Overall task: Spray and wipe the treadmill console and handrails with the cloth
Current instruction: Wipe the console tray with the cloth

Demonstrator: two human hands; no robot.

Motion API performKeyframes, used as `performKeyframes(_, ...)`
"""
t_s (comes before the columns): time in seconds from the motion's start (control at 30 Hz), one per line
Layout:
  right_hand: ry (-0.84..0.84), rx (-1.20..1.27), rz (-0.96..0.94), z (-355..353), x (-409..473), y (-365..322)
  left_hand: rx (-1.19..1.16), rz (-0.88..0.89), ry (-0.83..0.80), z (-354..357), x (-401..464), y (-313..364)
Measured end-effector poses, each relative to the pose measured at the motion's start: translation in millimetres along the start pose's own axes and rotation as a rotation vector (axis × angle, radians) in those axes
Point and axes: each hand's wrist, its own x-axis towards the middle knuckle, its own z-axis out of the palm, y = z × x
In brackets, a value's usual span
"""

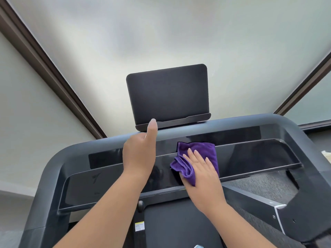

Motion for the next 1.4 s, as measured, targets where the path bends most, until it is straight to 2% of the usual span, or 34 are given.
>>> performKeyframes(0.2,-0.003,-0.043,-0.007,3.2,-0.2,2.2,0.015,0.141,0.096,6.5,11.4,26.1)
performKeyframes(0.4,0.021,-0.057,-0.008,8.3,-0.9,4.5,0.013,0.024,0.059,13.3,6.9,7.8)
performKeyframes(0.7,0.041,-0.094,-0.029,11.4,-2.8,6.9,0.095,-0.046,0.116,-3.1,4.2,-20.7)
performKeyframes(0.9,0.044,-0.110,-0.028,13.3,-3.0,7.1,0.161,-0.109,0.070,-6.7,-3.7,-45.5)
performKeyframes(1.03,0.111,-0.039,0.003,14.1,-2.4,3.4,0.236,-0.140,-0.003,-2.0,-13.4,-56.3)
performKeyframes(1.17,0.171,0.122,0.106,11.6,0.8,-5.8,0.256,-0.174,-0.002,-4.3,-11.6,-64.5)
performKeyframes(1.3,0.186,0.171,0.177,11.3,3.2,-12.7,0.243,-0.114,0.009,-14.1,-9.0,-71.9)
performKeyframes(1.4,0.195,0.188,0.177,11.4,0.2,-11.2,0.321,-0.084,0.006,-28.6,-14.1,-77.4)
